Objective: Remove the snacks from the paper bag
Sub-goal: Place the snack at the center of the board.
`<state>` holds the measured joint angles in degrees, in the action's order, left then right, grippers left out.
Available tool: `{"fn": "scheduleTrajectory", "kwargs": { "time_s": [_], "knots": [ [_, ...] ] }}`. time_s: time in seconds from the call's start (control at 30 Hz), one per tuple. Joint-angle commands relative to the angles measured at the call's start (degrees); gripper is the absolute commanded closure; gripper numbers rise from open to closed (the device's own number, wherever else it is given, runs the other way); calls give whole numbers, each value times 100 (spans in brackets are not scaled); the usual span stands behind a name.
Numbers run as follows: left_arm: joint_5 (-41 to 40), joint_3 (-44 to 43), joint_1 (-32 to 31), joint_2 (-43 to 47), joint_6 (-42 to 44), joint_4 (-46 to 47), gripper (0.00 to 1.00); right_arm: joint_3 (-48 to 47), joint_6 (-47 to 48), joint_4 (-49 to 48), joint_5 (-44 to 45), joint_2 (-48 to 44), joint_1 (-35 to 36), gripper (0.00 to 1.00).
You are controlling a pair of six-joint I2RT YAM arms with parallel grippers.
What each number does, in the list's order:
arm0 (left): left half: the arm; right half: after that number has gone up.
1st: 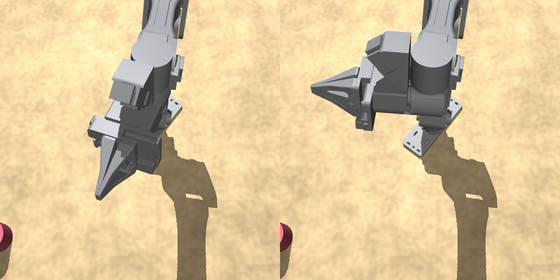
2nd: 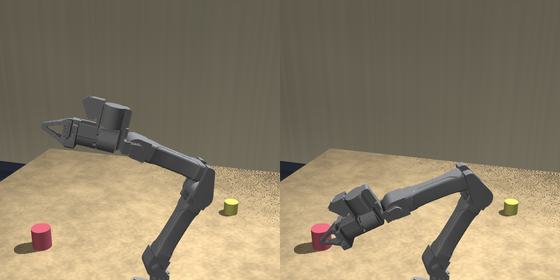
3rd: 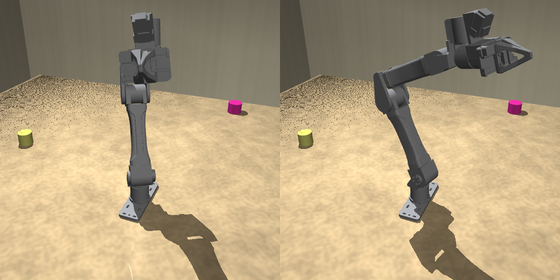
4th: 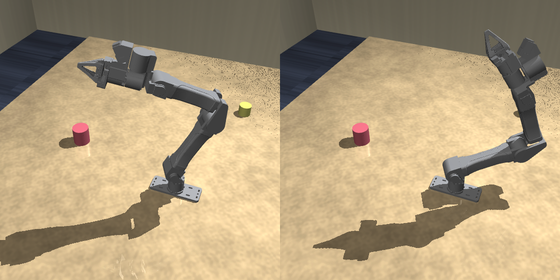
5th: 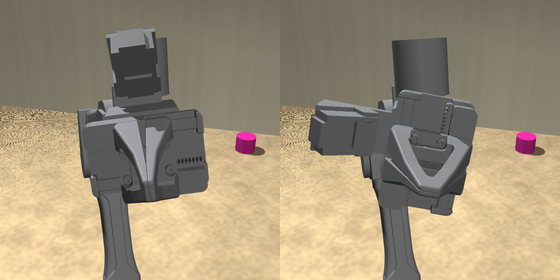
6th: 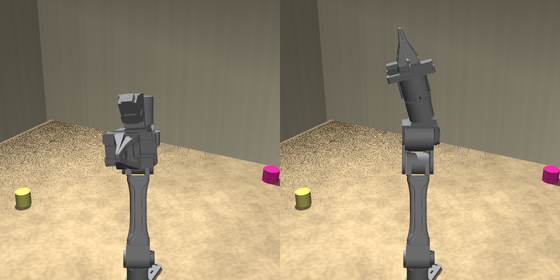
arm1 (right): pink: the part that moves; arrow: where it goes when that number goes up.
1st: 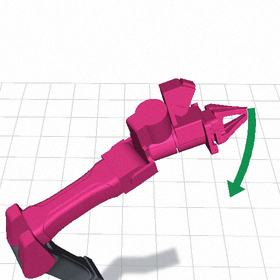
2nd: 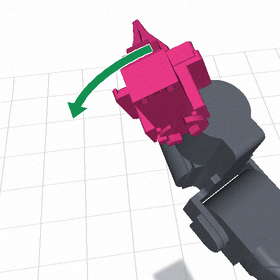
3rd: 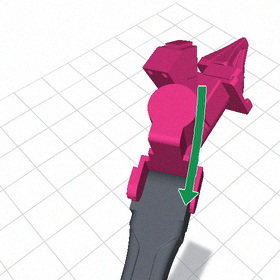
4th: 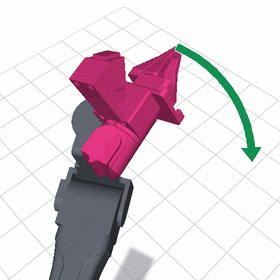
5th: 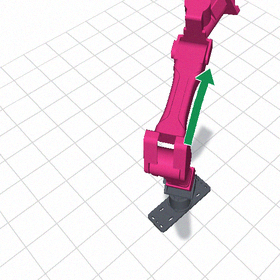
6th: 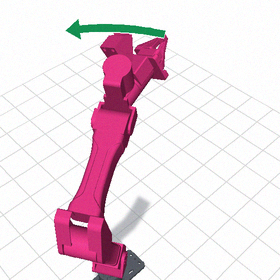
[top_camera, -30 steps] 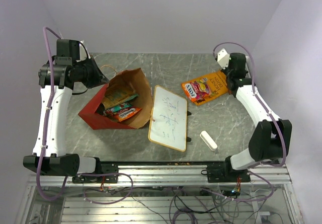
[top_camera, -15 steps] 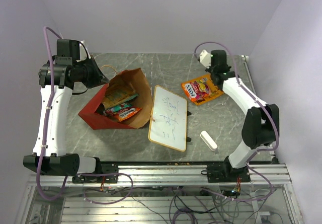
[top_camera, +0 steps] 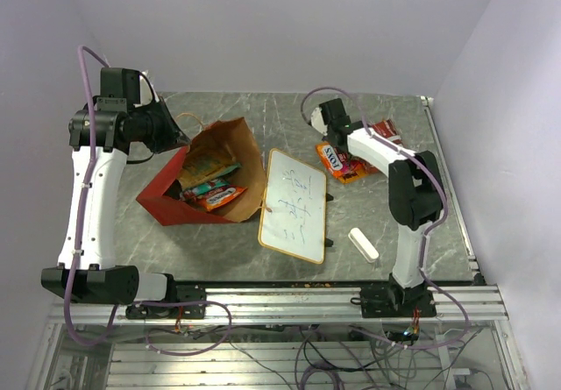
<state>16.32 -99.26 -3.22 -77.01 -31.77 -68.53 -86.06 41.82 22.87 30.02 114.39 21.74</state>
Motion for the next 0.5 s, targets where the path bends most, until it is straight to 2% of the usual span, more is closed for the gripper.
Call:
{"fn": "scheduleTrajectory", "kwargs": {
  "time_s": [0.0, 0.27, 0.43, 0.47],
  "knots": [
    [-15, -93, -56, 1, 126, 16, 93, -154, -258, 280, 30, 222, 311, 100],
    [-54, -109, -73, -24, 149, 7, 93, -30, -227, 256, -5, 255, 626, 100],
    [-27, -122, -97, -59, 145, 33, 93, -457, -372, 542, 27, 481, 630, 100],
    [-43, -132, -99, -55, 151, 33, 93, -530, -441, 653, -8, 520, 630, 94]
  ]
}}
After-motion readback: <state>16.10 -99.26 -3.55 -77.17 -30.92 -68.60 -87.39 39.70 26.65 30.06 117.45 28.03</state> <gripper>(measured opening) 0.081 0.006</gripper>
